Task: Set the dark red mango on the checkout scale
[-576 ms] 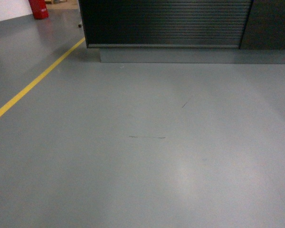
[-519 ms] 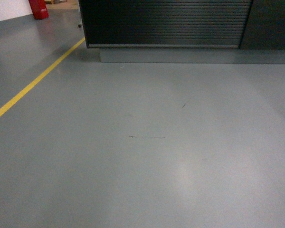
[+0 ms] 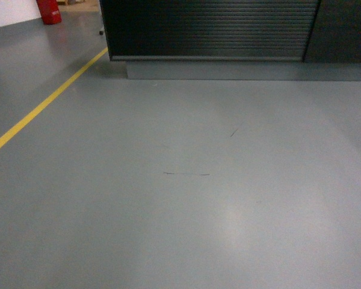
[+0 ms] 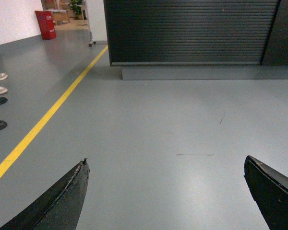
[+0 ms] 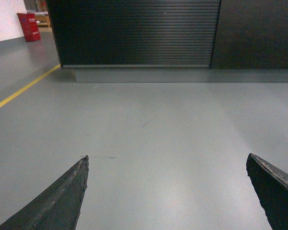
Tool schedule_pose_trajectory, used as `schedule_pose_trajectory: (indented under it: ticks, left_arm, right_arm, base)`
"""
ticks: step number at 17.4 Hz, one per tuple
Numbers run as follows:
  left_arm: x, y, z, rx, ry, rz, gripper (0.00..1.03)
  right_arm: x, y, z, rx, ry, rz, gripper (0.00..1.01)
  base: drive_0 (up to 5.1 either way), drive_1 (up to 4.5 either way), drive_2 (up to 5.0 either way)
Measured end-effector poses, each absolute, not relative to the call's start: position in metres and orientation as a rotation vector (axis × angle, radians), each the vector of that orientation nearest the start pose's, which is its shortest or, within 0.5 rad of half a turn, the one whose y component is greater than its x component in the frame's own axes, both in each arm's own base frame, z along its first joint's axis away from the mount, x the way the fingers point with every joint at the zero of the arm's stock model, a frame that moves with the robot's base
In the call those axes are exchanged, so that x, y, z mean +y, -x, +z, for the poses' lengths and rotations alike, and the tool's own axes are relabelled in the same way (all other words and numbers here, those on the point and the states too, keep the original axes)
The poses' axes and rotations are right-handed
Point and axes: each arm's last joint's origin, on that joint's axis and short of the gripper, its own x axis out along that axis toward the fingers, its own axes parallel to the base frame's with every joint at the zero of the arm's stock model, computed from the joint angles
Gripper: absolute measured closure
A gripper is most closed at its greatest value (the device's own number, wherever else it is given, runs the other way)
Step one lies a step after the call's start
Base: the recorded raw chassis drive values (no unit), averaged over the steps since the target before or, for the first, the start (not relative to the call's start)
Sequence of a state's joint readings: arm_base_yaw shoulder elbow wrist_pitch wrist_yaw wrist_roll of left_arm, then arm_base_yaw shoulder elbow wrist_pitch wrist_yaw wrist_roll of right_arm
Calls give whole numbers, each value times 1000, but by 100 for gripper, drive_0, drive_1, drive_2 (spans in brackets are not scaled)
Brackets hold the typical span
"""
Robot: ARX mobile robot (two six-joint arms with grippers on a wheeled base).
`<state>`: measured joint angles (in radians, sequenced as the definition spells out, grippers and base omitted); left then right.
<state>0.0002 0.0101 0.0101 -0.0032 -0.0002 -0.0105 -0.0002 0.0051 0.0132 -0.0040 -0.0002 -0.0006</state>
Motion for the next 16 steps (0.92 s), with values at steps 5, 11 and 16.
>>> schedule_pose_trajectory:
  ticks: [5,11,16]
  left_arm:
    - [0,-98,166,3,10,0,5]
    - [0,-98,166,3,10,0,5]
    - [0,-98,166,3,10,0,5]
  right_arm:
    - [0,-97,167,-4,1,0,3]
    - [0,-97,167,-4,1,0,3]
    - [0,-97,167,-4,1,0,3]
  base:
    - [0,0,0]
    - [0,0,0]
    - [0,0,0]
